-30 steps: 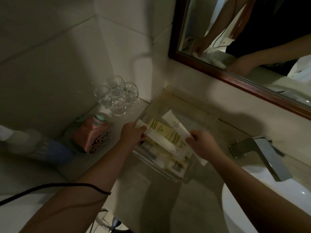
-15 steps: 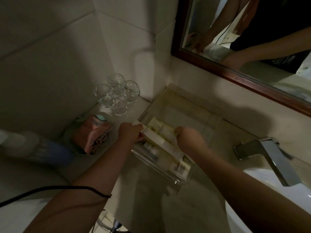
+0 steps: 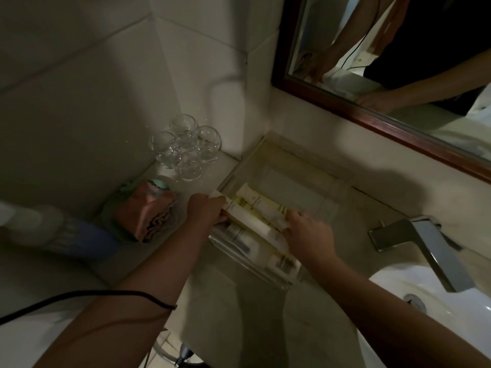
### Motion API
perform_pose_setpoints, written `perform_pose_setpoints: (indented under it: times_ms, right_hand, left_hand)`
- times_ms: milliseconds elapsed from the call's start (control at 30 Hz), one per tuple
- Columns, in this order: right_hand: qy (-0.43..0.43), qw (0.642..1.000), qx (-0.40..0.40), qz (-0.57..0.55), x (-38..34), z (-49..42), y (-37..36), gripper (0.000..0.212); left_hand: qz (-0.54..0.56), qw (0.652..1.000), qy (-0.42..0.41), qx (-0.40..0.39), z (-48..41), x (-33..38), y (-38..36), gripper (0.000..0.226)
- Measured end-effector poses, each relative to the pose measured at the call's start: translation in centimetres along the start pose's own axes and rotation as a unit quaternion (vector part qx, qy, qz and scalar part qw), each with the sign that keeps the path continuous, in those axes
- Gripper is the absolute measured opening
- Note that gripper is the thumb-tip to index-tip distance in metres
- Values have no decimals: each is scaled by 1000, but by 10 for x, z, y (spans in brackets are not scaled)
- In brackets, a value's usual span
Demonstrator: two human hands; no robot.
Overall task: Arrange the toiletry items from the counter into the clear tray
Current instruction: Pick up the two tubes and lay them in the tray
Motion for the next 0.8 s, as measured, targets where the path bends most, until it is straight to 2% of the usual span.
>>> perform_pose_setpoints:
  times_ms: [300,633,800]
  right_hand:
    - [17,999,25,14,3,-7,5,17]
    - [-15,998,44,-35,8,-12,7,24]
    - [8,993,104,-48,5,13,12,20]
  left_hand:
    - [8,1000,3,-1,3,1,1,9]
    - [50,997,41,-29,8,0,-20,15]
    - [26,999,25,-24,9,-3,-29,9]
Point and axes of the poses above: each hand's wrist, its own z-axis away from the middle knuckle, its own y-axis out of the back of the hand, x = y × z, the point moved 4 cm from there along -z, towards the middle knuckle, and after that the axes turned 12 degrees about y, right-handed, at the moved point
